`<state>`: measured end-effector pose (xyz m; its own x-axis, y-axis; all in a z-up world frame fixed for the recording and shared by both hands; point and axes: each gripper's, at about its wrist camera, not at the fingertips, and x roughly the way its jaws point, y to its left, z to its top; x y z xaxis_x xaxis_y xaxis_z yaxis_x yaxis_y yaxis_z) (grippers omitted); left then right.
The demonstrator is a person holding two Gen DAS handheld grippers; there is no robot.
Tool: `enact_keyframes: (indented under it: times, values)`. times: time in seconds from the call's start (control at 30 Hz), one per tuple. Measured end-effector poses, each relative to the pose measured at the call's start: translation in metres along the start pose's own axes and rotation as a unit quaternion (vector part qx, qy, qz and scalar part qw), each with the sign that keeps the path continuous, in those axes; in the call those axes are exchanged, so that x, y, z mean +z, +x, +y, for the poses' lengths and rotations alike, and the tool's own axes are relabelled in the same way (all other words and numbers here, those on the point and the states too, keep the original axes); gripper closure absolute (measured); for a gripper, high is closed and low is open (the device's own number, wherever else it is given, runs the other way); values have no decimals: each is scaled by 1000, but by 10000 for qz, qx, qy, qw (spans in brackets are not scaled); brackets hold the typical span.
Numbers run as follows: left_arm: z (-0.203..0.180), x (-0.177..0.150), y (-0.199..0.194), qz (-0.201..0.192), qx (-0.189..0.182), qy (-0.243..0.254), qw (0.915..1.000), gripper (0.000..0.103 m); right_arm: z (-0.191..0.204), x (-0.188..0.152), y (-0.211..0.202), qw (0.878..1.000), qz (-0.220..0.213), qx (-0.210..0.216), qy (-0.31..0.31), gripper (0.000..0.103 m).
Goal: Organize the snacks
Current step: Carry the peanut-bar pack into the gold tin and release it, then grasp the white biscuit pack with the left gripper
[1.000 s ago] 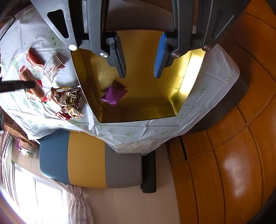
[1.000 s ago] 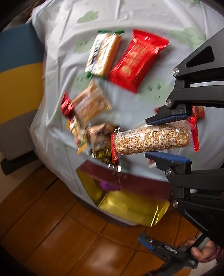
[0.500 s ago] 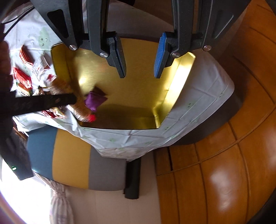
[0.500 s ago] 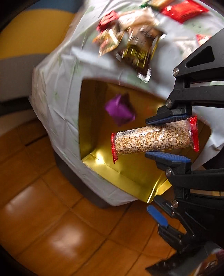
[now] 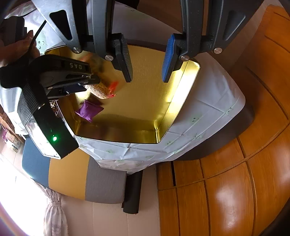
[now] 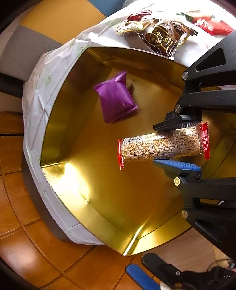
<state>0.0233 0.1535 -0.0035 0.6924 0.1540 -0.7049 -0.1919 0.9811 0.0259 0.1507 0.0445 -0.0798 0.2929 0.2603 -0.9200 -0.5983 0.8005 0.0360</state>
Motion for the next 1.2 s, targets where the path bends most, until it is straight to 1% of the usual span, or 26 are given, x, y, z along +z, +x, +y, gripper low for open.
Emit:
enact_keyframes:
  times: [0.1,0.2,0.27,0.33,0.53,0.6,0.7,0.87,1.2]
  values:
    - [0,1,1,4,12,6,10000,70,-1,-2,1,10000,-18,78,42,71]
    - [0,0,2,16,18,2,10000,70,-5,-6,-5,9997,-165,167,99,71]
    - [-1,0,3,34,13,14,10000,70,-8,-12,-15,9989,-330,282,190,67]
    - [-2,-1,3,26,-17,22,10000,70,-12,-15,-27,9974,-550,382,279,56]
    - [-5,-2,-1,6,-86,71,9999,70,-27,-29,-68,9913,-1162,423,459,55]
    - [-8,-2,-3,-1,-118,111,9999,70,-33,-36,-81,9892,-1328,372,500,54]
    - [-14,-2,-6,-27,-158,178,9997,70,-44,-48,-97,9867,-1510,227,557,50]
    - [-26,0,-11,-80,-224,326,9992,70,-69,-71,-122,9840,-1644,-36,690,49]
    - [-58,0,-18,-82,-476,741,9961,69,-127,-129,-137,9819,-1466,-564,1062,46]
